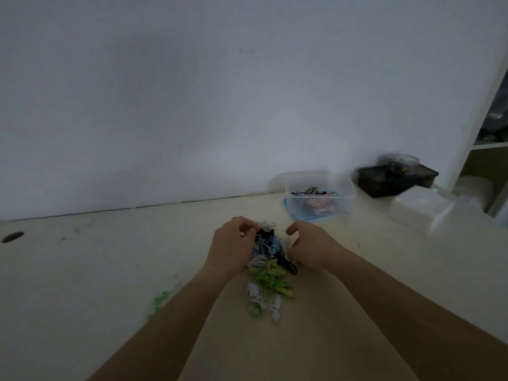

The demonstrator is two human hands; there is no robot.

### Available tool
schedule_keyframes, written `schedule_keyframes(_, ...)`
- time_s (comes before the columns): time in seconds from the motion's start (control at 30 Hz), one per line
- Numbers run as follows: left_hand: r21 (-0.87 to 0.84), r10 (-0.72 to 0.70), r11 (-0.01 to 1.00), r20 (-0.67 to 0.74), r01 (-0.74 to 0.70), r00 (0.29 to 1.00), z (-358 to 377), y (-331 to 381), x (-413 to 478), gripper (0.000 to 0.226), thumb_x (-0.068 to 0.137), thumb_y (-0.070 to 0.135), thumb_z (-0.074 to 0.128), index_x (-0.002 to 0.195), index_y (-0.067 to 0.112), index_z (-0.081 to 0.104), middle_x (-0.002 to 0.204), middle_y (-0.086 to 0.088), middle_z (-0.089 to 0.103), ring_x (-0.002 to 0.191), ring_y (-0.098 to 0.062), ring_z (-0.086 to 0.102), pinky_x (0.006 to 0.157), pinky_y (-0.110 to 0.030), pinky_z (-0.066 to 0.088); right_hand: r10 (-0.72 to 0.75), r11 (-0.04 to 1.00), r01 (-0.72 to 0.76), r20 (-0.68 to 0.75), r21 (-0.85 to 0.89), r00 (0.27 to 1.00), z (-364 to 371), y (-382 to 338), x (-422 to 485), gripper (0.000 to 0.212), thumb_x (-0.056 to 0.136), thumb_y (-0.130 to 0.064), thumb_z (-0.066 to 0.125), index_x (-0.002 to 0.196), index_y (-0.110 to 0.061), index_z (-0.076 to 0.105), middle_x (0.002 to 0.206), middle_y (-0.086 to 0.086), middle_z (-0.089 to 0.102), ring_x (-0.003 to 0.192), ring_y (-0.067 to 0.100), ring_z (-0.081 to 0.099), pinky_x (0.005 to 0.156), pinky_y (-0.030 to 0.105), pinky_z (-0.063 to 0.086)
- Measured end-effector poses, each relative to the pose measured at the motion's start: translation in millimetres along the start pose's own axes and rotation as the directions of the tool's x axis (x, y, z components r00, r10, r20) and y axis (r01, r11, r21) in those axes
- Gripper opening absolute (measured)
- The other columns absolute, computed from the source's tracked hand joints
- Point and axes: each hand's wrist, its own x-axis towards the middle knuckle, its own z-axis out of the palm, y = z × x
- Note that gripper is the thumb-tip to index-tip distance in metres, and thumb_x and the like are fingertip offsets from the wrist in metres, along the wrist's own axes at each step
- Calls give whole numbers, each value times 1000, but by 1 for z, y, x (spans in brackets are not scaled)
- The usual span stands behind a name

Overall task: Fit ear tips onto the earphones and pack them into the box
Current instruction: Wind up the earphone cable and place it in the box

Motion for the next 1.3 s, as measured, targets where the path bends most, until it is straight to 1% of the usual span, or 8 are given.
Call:
schedule_keyframes(0.27, -103, -40, 994, -34, 36, 999, -22, -10, -18, 13, 95, 18, 59, 91, 25, 70, 90, 11, 67, 80, -2, 61, 62, -13, 43, 8, 982, 40, -254, 182, 967, -14, -3, -7, 39, 82, -11, 70, 119, -14, 61, 92, -1, 63, 72, 11, 60, 71, 30, 52)
schedule_keyframes(0.43, -109, -20, 994, 10, 21, 1000, -27, -16, -28, 15, 95, 17, 60, 90, 29, 68, 94, 10, 67, 85, -7, 62, 70, -16, 45, -26, 997, 24, -39, -70, 999, 0, -7, -5, 44, 89, -20, 65, 132, -17, 57, 121, 5, 63, 99, 17, 60, 86, 26, 48)
schedule_keyframes(0.53, -51, 89, 995, 61, -86, 994, -24, -10, -30, 23, 94, 11, 56, 100, 27, 71, 109, 7, 68, 95, -11, 62, 80, -19, 47, -9, 1000, 8, -70, -20, 997, 6, -7, -4, 40, 86, -18, 67, 125, -16, 61, 118, 4, 63, 107, 21, 62, 84, 26, 47)
schedule_keyframes(0.63, 124, 286, 943, 163, -307, 944, -12, 1, -28, 37, 92, 7, 52, 118, 26, 71, 129, 6, 63, 116, -15, 52, 100, -25, 40, -43, 998, 48, -130, 32, 991, 4, -8, -2, 12, 82, -13, 68, 91, -20, 67, 84, -2, 63, 76, 14, 62, 60, 21, 46)
schedule_keyframes(0.73, 213, 335, 891, 284, -400, 898, 2, 3, -24, 40, 91, 14, 54, 125, 32, 65, 137, 12, 57, 125, -16, 44, 107, -33, 36, -69, 978, 111, -229, 176, 971, -2, -9, -3, 17, 82, -11, 72, 98, -17, 68, 86, -1, 66, 70, 10, 62, 54, 14, 46)
schedule_keyframes(0.93, 223, 312, 909, 196, -352, 930, 5, -2, -18, 20, 93, 30, 59, 107, 34, 72, 117, 11, 64, 103, -14, 57, 89, -37, 53, -39, 853, 206, -337, 480, 941, -18, -16, -5, 23, 83, -3, 68, 104, -12, 69, 84, 9, 68, 61, 10, 56, 52, 18, 48)
schedule_keyframes(1.1, 185, 264, 932, 249, -313, 932, 1, 1, -17, 22, 94, 31, 57, 109, 31, 73, 113, 8, 66, 96, -11, 61, 87, -35, 55, -16, 689, 323, -433, 649, 901, -32, -32, -4, 18, 85, -1, 67, 94, -15, 72, 84, 11, 65, 73, 19, 58, 66, 30, 49)
schedule_keyframes(1.3, 156, 206, 955, 259, -251, 944, -6, 5, -22, 24, 92, 22, 57, 110, 27, 73, 112, 6, 67, 93, -9, 60, 84, -23, 53, -94, 542, 347, -355, 765, 930, -42, -53, -9, 16, 91, 0, 61, 96, -11, 71, 86, 18, 63, 78, 26, 57, 67, 31, 49)
